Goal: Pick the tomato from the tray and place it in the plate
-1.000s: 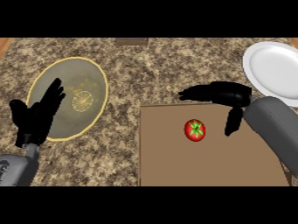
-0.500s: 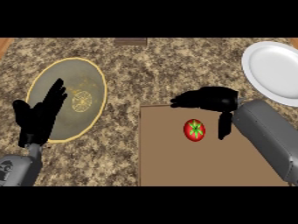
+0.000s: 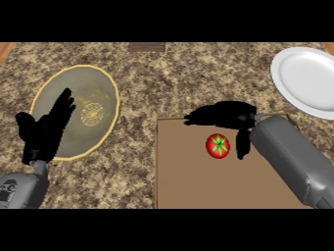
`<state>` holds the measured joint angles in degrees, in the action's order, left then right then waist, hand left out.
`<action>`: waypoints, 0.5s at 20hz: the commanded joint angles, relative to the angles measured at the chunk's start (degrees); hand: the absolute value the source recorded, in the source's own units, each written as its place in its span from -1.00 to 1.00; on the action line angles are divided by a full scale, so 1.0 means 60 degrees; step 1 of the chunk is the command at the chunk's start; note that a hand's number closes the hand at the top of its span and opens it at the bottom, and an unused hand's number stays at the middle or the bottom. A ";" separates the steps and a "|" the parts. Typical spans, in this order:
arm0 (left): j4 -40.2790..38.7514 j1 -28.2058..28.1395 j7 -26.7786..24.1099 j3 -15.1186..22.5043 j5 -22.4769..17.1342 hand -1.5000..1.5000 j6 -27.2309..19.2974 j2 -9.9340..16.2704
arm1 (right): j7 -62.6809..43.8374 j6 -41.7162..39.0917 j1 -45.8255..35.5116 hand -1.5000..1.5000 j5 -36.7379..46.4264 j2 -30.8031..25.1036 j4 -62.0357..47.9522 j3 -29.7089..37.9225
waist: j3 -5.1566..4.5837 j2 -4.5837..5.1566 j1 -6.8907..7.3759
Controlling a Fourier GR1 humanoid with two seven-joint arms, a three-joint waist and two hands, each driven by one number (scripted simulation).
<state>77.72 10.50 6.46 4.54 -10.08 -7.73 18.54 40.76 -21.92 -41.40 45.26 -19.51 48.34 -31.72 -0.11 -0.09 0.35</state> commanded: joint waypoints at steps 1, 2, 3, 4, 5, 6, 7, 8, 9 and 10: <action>-0.0128 0.0203 0.0033 -0.0197 0.0120 0.00 0.0205 -0.0073 | 0.0700 0.0479 0.0187 -1.00 0.0861 0.0118 -0.0715 -0.0087 | 0.0019 0.0034 0.0010; 0.0573 -0.0497 0.0058 -0.0242 0.0045 0.00 0.0166 -0.0017 | 0.0243 -0.0117 -0.0238 -1.00 0.0868 0.0304 -0.0543 -0.0013 | 0.0019 0.0018 0.0050; 0.0330 -0.0398 0.0106 -0.0124 0.0190 0.00 0.0084 -0.0068 | -0.0121 -0.0285 0.0431 -1.00 0.0975 0.0395 0.0324 -0.0537 | 0.0017 -0.0002 -0.0026; 0.0254 0.0189 0.0532 -0.0426 -0.0087 0.00 0.0441 0.0206 | 0.0603 -0.0232 -0.0154 1.00 0.1013 0.0377 -0.0430 -0.0307 | 0.0019 0.0028 0.0023; -0.0244 0.0533 0.0371 -0.0421 0.0047 0.00 0.0256 0.0027 | 0.0250 -0.0433 0.0219 1.00 0.1185 0.0443 0.0441 -0.0768 | 0.0015 0.0012 -0.0077; -0.0275 0.0324 0.0237 -0.0398 0.0062 0.00 0.0487 0.0129 | 0.0763 -0.0239 -0.0098 1.00 0.1109 0.0620 -0.0165 -0.0581 | 0.0018 0.0037 0.0009; 0.0206 -0.0498 0.0010 -0.0132 0.0310 0.00 0.0036 -0.0238 | 0.0705 0.0127 0.0550 1.00 0.1195 0.0578 0.0218 -0.0765 | 0.0019 0.0012 0.0013; 0.0172 -0.0117 0.0078 -0.0517 -0.0003 0.00 0.0444 0.0130 | 0.1054 0.0174 0.0475 1.00 0.1277 0.0412 0.0095 -0.0766 | 0.0019 0.0021 0.0013; -0.0254 0.0070 -0.0122 -0.0368 0.0139 0.00 0.0326 -0.0199 | 0.0530 -0.0357 0.0312 1.00 0.1075 0.0837 0.0565 -0.0658 | 0.0014 0.0014 -0.0052; 0.0226 -0.0184 0.0087 -0.0321 0.0250 0.00 0.0174 -0.0161 | 0.1367 -0.0449 0.0378 1.00 0.0947 -0.0076 0.0537 -0.0397 | 0.0018 0.0005 -0.0033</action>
<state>78.02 10.20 6.97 2.65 -9.34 -6.23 18.19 43.16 -21.29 -41.12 51.37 -18.37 50.65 -34.01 -0.47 -0.72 0.21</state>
